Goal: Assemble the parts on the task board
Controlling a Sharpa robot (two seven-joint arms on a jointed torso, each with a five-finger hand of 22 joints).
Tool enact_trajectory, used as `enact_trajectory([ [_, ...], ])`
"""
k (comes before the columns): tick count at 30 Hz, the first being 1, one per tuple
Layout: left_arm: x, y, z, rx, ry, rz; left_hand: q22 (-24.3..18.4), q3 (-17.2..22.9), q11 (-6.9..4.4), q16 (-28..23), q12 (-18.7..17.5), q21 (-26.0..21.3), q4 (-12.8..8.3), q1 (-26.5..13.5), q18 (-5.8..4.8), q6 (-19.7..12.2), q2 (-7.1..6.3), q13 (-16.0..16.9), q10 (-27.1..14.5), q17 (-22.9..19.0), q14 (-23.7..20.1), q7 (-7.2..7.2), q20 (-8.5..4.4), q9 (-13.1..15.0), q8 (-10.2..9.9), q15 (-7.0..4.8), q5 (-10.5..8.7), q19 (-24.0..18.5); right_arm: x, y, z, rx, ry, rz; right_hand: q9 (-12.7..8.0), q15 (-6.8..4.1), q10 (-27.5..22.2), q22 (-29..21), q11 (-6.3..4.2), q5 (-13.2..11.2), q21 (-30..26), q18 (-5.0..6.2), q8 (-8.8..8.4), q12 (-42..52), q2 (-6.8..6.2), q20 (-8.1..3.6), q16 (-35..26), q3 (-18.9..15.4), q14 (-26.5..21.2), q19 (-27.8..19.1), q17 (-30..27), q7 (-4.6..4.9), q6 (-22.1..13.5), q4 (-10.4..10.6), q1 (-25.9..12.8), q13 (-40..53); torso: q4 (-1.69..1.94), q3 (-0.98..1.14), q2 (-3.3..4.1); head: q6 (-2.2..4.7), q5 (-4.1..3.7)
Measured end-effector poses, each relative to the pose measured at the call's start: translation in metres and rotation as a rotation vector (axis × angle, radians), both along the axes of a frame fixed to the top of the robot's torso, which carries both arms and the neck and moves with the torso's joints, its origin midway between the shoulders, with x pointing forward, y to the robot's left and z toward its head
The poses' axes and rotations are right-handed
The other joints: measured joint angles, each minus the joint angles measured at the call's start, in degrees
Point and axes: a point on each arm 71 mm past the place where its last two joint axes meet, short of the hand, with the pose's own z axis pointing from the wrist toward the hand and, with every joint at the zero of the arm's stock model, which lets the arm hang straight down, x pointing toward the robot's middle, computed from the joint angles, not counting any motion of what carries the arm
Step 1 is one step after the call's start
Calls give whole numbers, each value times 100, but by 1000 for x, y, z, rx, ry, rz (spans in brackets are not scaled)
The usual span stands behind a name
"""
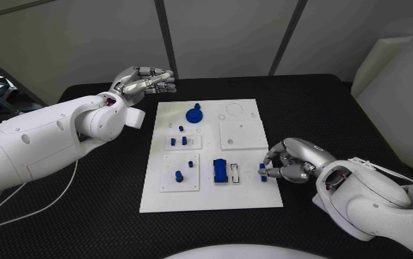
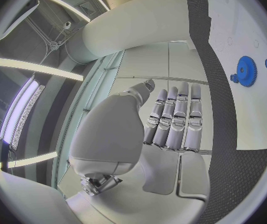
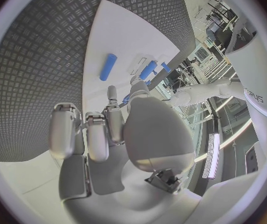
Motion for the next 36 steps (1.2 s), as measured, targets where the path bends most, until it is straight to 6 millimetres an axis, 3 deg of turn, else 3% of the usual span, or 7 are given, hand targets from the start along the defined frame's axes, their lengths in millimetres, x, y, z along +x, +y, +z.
enact_trajectory([
  [9,-2,2,-3,4,6,1,1,0,0,0,0,0,0,0,0,0,0,0,0,0,0,0,0,0,0,0,0,0,-1,-13,2,-60,-20,-32,-17,0,18,0,18,0,0,0,-32,80,4,41,0,-105,0,0,0,-54,175,136,-4,-89,-19,6,-14,31,-84],
  [23,-2,2,-4,4,8,0,1,0,0,1,0,0,0,0,0,0,0,0,0,0,0,0,0,0,0,0,0,0,9,-3,-8,-120,-26,-29,-17,0,17,5,18,51,0,1,-32,139,26,41,0,-154,0,0,0,-86,286,214,-26,-171,-20,4,-13,20,-114],
  [36,-2,2,-5,5,9,1,2,0,0,1,0,0,0,0,-1,0,0,0,0,0,0,0,0,0,0,0,0,-1,10,7,-19,-145,7,1,-17,0,40,4,-5,116,0,1,-32,179,52,18,0,-138,0,22,0,-136,459,230,63,-199,-23,3,-10,-20,-60],
])
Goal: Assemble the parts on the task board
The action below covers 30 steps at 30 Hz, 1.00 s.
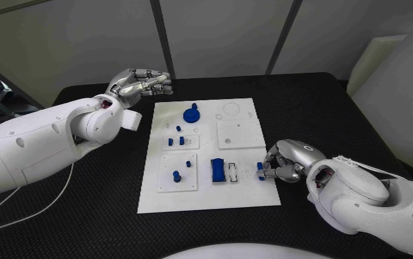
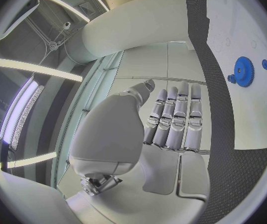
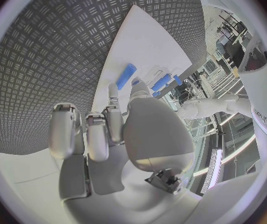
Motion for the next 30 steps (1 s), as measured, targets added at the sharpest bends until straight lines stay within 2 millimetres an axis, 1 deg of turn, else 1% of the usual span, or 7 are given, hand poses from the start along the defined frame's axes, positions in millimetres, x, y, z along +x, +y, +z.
enact_trajectory([
  [8,0,1,0,1,0,2,-4,0,0,-1,0,0,0,0,1,0,0,0,0,0,0,0,0,0,0,0,0,0,0,2,-3,-21,19,13,3,0,-21,-1,-23,0,0,0,4,22,7,0,0,0,0,0,5,-22,62,0,114,2,0,-3,-3,-9,25],
  [12,0,2,0,1,0,3,-24,-16,0,-19,0,0,-16,0,1,0,0,0,0,0,0,0,0,0,0,0,0,0,2,5,-4,-30,18,21,9,-16,-1,-1,-42,-24,0,0,-20,31,16,-21,0,70,12,21,4,-35,90,-123,296,129,0,-3,-5,-9,25],
  [16,0,2,0,1,1,2,-23,-16,0,-19,0,0,-16,0,0,0,0,0,0,0,0,0,0,0,0,0,0,0,4,10,-4,-40,3,33,2,-54,-12,-1,-73,-479,0,0,-87,-3,27,-21,0,218,9,21,4,-47,117,-284,530,472,2,-3,-5,-7,25],
  [18,0,2,0,1,1,2,-23,-16,0,-19,0,0,-16,0,0,0,0,0,0,0,0,0,0,0,0,0,0,0,5,12,-4,-48,-7,40,-7,-54,-12,-1,-73,-671,0,0,-116,-13,-36,-21,0,298,9,21,4,-46,118,-364,593,518,2,-3,-5,-7,34],
  [22,-1,3,0,2,1,3,-23,-16,0,-19,0,0,-16,0,0,0,0,0,0,0,0,0,0,0,0,0,0,0,7,15,-3,-67,-33,54,-51,-54,-12,-1,-73,-863,0,0,-165,-36,-59,-21,0,422,9,21,3,-46,118,-488,679,601,3,-3,0,-11,49],
  [27,-1,4,0,2,1,4,-23,-16,0,-19,0,0,-16,0,0,0,0,0,0,0,0,0,0,0,0,0,0,0,9,19,-2,-97,-56,76,-81,-54,-12,-1,-72,-726,0,0,-251,-89,-83,-21,0,511,9,21,3,-14,88,-538,717,757,4,-3,0,-24,59],
  [30,-1,4,0,2,1,3,-23,-16,0,-19,0,0,-16,0,0,0,0,0,0,0,0,0,0,0,0,0,0,0,9,22,-2,-112,-61,88,-81,-53,-12,-2,-72,-349,0,-1,-332,-118,-98,-21,0,607,9,21,3,6,83,-536,731,757,4,-3,0,-29,61],
])
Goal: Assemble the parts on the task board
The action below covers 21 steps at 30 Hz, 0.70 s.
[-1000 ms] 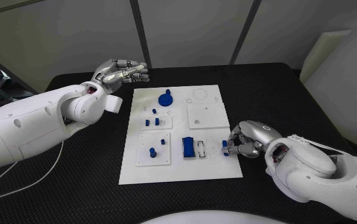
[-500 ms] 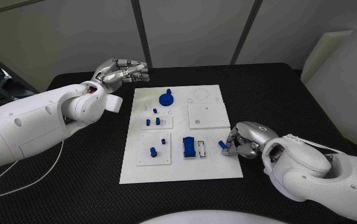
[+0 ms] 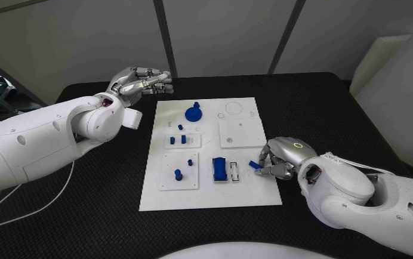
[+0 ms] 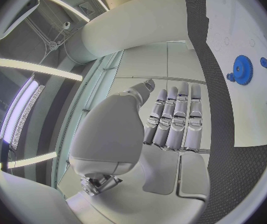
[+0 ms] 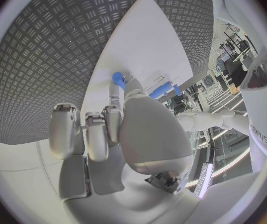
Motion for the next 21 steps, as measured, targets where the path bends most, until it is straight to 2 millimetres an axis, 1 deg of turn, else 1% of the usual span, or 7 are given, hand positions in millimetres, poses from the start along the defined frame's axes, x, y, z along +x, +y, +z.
enact_trajectory([
  [4,0,0,0,0,0,-1,0,0,0,0,0,0,0,0,0,0,0,0,0,0,0,0,0,0,0,0,0,0,-1,2,0,-14,-2,13,-1,0,0,0,0,493,0,0,-38,-7,0,0,0,186,0,0,0,1,38,4,0,0,0,2,-4,-5,1],
  [7,0,0,0,0,1,0,0,0,0,0,0,0,0,0,0,0,0,0,0,0,0,0,0,0,0,0,0,0,-1,3,1,-13,0,13,-8,0,0,0,1,652,0,1,-62,-17,0,0,0,325,0,0,0,-24,63,5,0,0,0,2,-4,-5,1],
  [11,0,1,0,1,1,0,0,0,0,0,0,0,0,0,0,0,0,0,0,0,0,0,0,0,0,0,0,0,-3,1,1,8,18,-3,-116,1,-1,0,1,665,0,0,-99,27,0,0,0,483,0,0,-1,-30,75,4,0,-6,-1,3,-7,-3,1],
  [14,0,1,0,0,1,0,-16,0,0,0,0,0,0,0,0,0,0,0,0,0,0,0,0,0,0,0,0,0,-4,0,1,31,32,-20,-124,1,-1,0,1,684,0,0,-118,46,44,0,0,531,-1,0,-1,-13,89,6,44,-6,-1,2,-7,2,1],
  [17,0,1,0,0,1,-1,-16,0,0,0,0,0,0,0,0,0,0,0,0,0,0,0,0,0,0,0,0,0,-7,-1,1,68,52,-44,-119,1,-2,-1,2,704,5,0,-133,50,44,-20,0,638,-1,20,-1,-15,91,50,44,-6,-1,2,-7,3,1],
  [19,0,0,0,0,2,-1,-16,0,0,0,0,0,0,0,0,0,0,0,0,0,0,0,0,0,0,0,0,0,-9,-1,0,96,67,-60,-99,1,-2,-1,2,537,23,1,-114,50,76,-20,0,635,0,20,-1,-19,133,189,13,-5,-1,2,-7,3,1],
  [21,0,0,0,0,2,-1,-16,0,0,0,0,0,0,0,0,0,0,0,0,0,0,0,0,0,0,0,0,0,-11,0,0,125,82,-75,-98,1,-2,-1,3,518,23,0,-112,60,115,-20,0,616,0,20,-1,-39,153,310,-30,-1,-1,0,-7,3,1],
])
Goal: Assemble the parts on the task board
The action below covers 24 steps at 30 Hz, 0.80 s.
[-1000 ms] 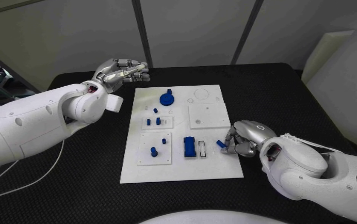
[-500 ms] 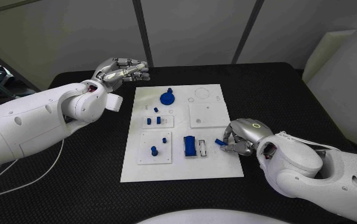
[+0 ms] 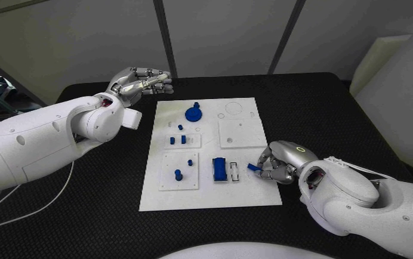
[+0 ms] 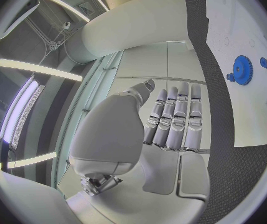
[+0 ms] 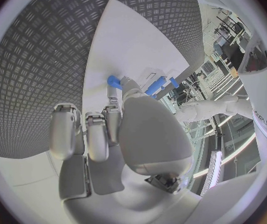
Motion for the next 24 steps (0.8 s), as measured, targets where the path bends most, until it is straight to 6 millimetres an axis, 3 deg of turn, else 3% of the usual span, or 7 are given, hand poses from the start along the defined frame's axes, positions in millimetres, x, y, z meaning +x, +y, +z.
enact_trajectory([
  [17,0,0,0,0,0,-1,-12,0,0,0,0,0,0,0,0,0,0,0,0,0,0,0,0,0,0,0,0,0,-6,10,2,223,64,-106,19,-1,-1,0,1,52,25,0,-2,11,-72,-20,0,23,0,20,-1,-11,48,91,-218,-96,0,-1,0,-5,18],
  [23,0,0,0,0,0,-1,-11,0,0,0,0,0,0,0,0,0,0,0,0,0,0,0,0,0,0,0,0,0,-4,15,-2,250,96,-116,12,-1,-7,0,6,139,25,0,-6,37,-122,-20,0,35,0,20,-1,-26,98,177,-328,-309,0,-1,3,-1,19],
  [24,0,0,0,-1,0,-2,-11,0,0,0,0,0,0,0,1,0,0,0,0,0,0,0,0,0,0,0,0,0,-3,16,-3,253,104,-117,12,-2,4,0,-4,257,25,0,-6,38,-133,-20,0,33,0,20,-1,-28,114,235,-401,-397,0,-1,3,-5,19],
])
